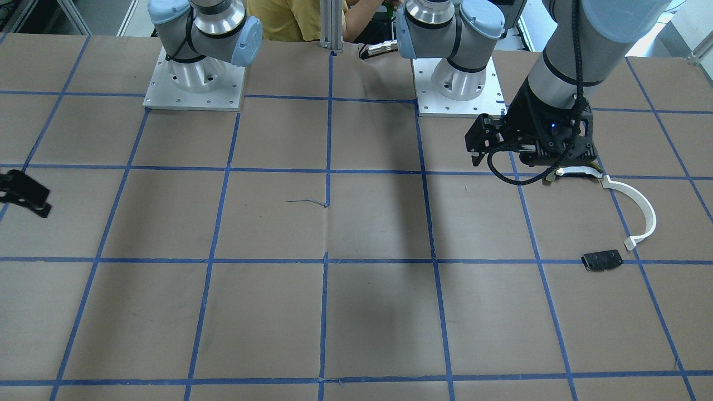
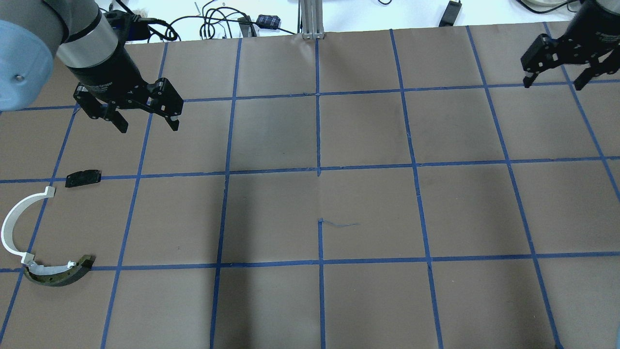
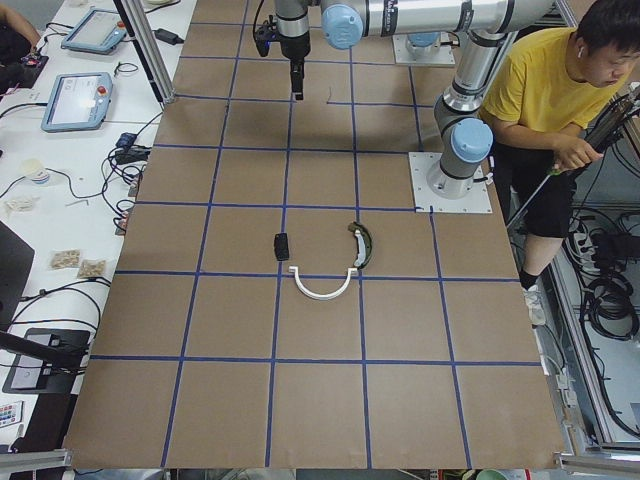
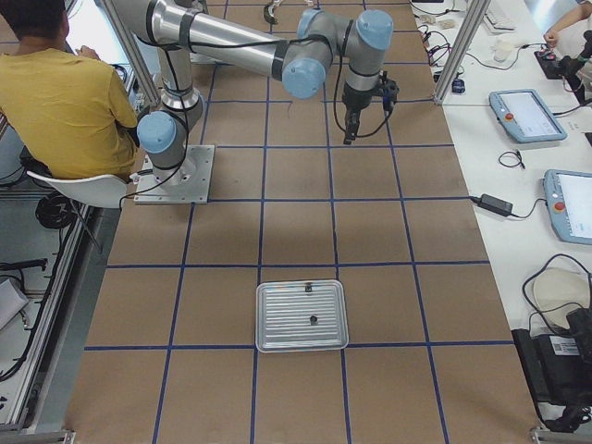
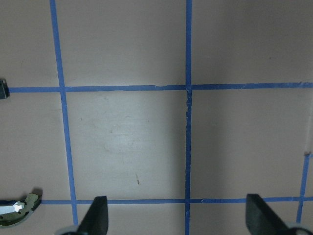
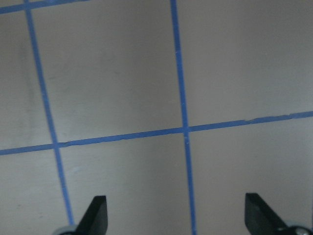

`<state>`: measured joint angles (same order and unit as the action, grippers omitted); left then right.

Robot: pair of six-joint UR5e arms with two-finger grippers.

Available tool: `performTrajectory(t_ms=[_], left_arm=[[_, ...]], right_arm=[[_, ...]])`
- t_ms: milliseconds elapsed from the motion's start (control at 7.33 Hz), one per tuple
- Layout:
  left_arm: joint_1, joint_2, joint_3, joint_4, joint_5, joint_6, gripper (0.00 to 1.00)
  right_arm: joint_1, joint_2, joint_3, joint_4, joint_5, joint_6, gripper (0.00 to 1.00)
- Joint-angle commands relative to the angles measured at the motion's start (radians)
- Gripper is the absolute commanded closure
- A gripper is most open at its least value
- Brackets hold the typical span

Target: Place bearing gear from tray to pile

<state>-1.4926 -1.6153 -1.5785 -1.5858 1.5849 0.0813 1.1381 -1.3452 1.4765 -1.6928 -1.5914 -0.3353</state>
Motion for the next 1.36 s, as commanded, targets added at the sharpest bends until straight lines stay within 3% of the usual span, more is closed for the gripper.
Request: performTrajectory(t_ms=[0,273,545,955,1091,1227], left_arm=[[0.0,-0.001,0.0,0.0,0.0,0.0,0.0],[0.0,-0.001,0.0,0.0,0.0,0.0,0.0],[-0.001,-0.001,0.0,-0.002,0.001,0.0,0.0],[-0.001,-0.001,0.0,-0.002,0.001,0.0,0.0],[-0.001,-0.001,-0.001,-0.002,0.001,0.0,0.0],[-0.001,-0.001,0.0,-0.002,0.0,0.002,0.0]], right_arm=[[-0.304,0.061,0.008,-0.099,-0.013,-0.305,0.0],[-0.516,0.252,0.007,-0.36,0.001,-0.656,0.0],[-0.569,0.36,0.008,-0.377,0.001,-0.758,0.0],[-0.57,0.432,-0.01,-0.442,-0.002,-0.772,0.02],[-0.571,0.432,0.007,-0.441,-0.002,-0.772,0.12],[-0.571,0.434,0.007,-0.436,-0.009,-0.772,0.16]])
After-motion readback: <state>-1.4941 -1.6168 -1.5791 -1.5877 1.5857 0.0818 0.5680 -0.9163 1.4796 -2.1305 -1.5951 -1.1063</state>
